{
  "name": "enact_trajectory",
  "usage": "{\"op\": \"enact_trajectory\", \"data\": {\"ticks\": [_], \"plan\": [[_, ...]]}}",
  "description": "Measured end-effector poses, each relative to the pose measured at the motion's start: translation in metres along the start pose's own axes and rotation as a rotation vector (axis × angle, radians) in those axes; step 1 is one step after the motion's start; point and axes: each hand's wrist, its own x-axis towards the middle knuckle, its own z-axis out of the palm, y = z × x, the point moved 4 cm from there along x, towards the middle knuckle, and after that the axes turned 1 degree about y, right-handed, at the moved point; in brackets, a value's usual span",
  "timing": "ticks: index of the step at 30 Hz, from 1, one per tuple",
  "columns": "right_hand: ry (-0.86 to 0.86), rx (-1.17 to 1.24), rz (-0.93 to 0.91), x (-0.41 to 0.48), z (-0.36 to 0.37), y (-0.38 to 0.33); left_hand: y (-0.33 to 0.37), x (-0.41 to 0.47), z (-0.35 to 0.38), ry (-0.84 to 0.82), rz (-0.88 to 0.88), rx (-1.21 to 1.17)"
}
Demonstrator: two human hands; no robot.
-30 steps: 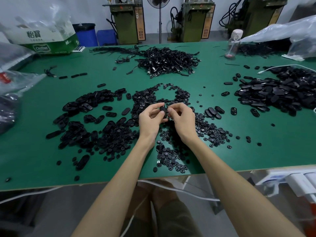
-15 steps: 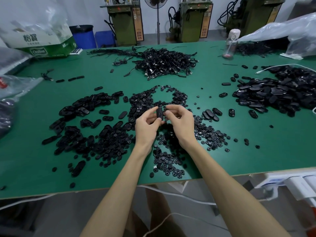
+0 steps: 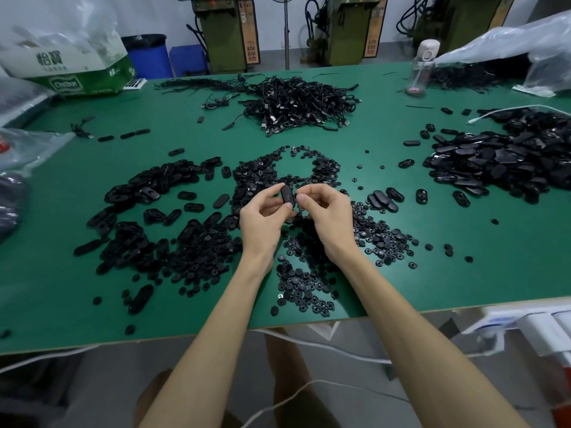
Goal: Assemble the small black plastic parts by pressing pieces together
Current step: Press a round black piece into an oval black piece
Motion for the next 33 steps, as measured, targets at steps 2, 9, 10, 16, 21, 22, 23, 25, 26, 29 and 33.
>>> {"op": "enact_trajectory", "data": {"ticks": [2, 9, 10, 16, 21, 22, 23, 25, 26, 29, 33], "plan": [[0.006, 0.012, 0.007, 0.0000, -0.0005, 0.0009, 0.0000, -0.0002, -0.0003, 0.001, 0.000, 0.002], [0.002, 0.044, 0.028, -0.0003, -0.0008, 0.0006, 0.0019, -0.0007, 0.0005, -0.032, 0.031, 0.076], [-0.002, 0.048, 0.034, -0.0010, -0.0003, 0.0004, 0.0022, -0.0013, 0.0011, -0.046, 0.032, 0.084], [0.006, 0.060, 0.057, -0.0022, -0.0003, -0.0011, 0.0033, -0.0039, 0.0015, -0.015, 0.025, 0.037], [0.040, 0.129, 0.051, -0.0027, -0.0033, -0.0014, 0.0034, -0.0047, 0.0008, 0.024, 0.028, 0.014], [0.038, 0.131, 0.049, -0.0026, -0.0034, -0.0013, 0.0034, -0.0045, 0.0010, 0.018, 0.036, 0.023], [0.038, 0.129, 0.046, -0.0025, -0.0035, -0.0011, 0.0030, -0.0042, 0.0009, 0.014, 0.043, 0.036], [0.037, 0.129, 0.045, -0.0023, -0.0034, -0.0010, 0.0012, -0.0032, 0.0002, 0.015, 0.040, 0.054], [0.036, 0.130, 0.046, -0.0022, -0.0034, -0.0010, 0.0002, -0.0023, -0.0003, 0.015, 0.032, 0.065], [0.028, 0.109, 0.039, -0.0025, -0.0035, -0.0011, -0.0028, 0.0007, -0.0004, 0.010, 0.008, 0.107], [0.008, 0.014, 0.019, -0.0021, -0.0010, -0.0022, -0.0054, 0.0019, 0.0006, -0.011, -0.007, 0.147]]}}
